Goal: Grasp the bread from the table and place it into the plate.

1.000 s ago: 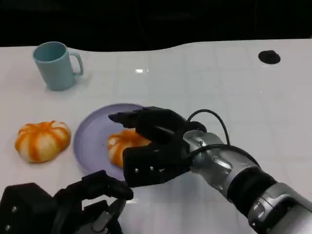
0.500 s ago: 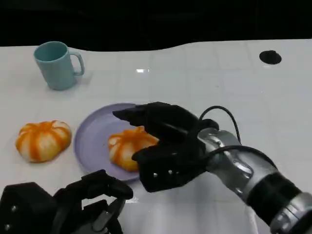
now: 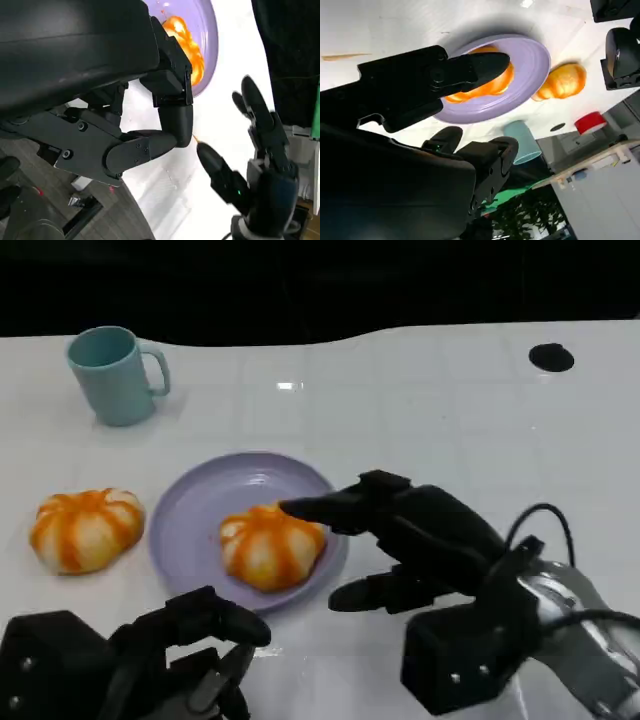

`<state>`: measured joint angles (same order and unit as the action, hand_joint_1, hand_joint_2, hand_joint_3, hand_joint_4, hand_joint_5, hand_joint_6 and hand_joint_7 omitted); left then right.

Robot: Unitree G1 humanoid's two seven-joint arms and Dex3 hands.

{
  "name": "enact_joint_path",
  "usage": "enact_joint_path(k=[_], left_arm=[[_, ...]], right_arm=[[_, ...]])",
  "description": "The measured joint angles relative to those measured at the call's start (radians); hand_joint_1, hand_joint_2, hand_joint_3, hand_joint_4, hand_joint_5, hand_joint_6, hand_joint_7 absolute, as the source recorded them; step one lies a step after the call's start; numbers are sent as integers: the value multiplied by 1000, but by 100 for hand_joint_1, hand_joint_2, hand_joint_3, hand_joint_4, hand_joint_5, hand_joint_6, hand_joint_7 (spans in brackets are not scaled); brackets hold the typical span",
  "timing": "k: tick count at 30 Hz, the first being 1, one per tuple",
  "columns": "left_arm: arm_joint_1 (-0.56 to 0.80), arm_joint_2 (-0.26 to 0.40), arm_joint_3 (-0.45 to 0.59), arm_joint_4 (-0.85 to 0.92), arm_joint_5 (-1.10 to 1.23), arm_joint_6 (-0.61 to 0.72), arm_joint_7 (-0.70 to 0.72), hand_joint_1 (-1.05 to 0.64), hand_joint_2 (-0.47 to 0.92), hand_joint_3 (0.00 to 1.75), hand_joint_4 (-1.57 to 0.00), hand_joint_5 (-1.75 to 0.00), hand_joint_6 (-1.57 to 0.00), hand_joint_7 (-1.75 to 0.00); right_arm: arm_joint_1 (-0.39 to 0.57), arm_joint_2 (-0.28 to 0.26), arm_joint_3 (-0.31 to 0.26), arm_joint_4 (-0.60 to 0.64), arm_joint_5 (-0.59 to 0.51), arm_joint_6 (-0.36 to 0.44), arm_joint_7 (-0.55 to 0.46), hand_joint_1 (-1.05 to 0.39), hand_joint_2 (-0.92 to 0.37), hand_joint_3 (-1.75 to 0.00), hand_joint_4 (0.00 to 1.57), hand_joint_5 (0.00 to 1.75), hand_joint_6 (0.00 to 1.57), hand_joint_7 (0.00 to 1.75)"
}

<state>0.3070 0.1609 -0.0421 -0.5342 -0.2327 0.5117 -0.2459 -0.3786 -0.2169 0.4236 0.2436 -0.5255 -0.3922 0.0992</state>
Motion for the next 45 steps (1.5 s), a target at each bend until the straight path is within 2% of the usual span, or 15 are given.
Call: enact_joint_path(k=[4, 5, 6, 11, 15, 20, 25, 28, 31, 40, 45], left_arm=[[-1, 1, 1, 1, -1, 0, 1, -30, 79, 75, -63, -175, -58, -135], [-2, 1, 1, 1, -1, 0, 2, -30, 79, 74, -63, -175, -58, -135], [-3, 1, 2, 2, -2, 0, 2, -31, 79, 74, -62, -175, -59, -135], [-6, 7, 2, 9, -1, 0, 2, -32, 80, 72, -62, -175, -60, -134], [-7, 8, 3, 10, -2, 0, 2, -33, 81, 70, -64, -175, -61, -132], [-7, 12, 3, 11, -3, -3, 2, -33, 83, 68, -63, -175, -60, -132], [-6, 13, 4, 11, -5, -2, 2, -33, 83, 66, -62, -175, -60, -132], [-7, 13, 4, 11, -13, -2, 2, -33, 84, 65, -62, -175, -61, -132], [-8, 14, 7, 13, -16, -2, 2, -34, 83, 64, -63, -175, -61, -132], [-12, 20, 7, 21, -13, -9, 2, -33, 85, 62, -66, -175, -61, -131], [-16, 17, 11, 24, -23, -8, 2, -31, 85, 62, -65, -175, -61, -131]], right_arm=[[77, -21, -49, -61, 55, -26, -1, -44, -91, -14, 52, 111, 75, 32], [95, -22, -65, -72, 68, -34, -2, -42, -88, -21, 55, 117, 77, 41], [114, -24, -78, -80, 83, -40, -4, -40, -77, -44, 59, 122, 75, 57], [193, -52, -129, -150, 122, -44, 1, -32, -49, -100, 75, 142, 82, 95], [242, -73, -164, -194, 140, -46, 6, -28, -43, -112, 84, 153, 86, 114], [298, -98, -207, -220, 141, -76, 2, -22, -40, -122, 88, 160, 86, 124], [365, -123, -248, -266, 147, -87, 3, -24, -42, -123, 85, 168, 83, 132], [400, -131, -273, -289, 147, -87, 3, -20, -35, -132, 88, 174, 83, 138], [442, -132, -293, -302, 160, -87, 3, -20, -34, -132, 86, 175, 81, 138], [566, -148, -359, -422, 169, 14, 41, -18, -36, -130, 84, 175, 80, 140], [616, -150, -389, -450, 169, 35, 47, -19, -37, -127, 86, 175, 79, 146]])
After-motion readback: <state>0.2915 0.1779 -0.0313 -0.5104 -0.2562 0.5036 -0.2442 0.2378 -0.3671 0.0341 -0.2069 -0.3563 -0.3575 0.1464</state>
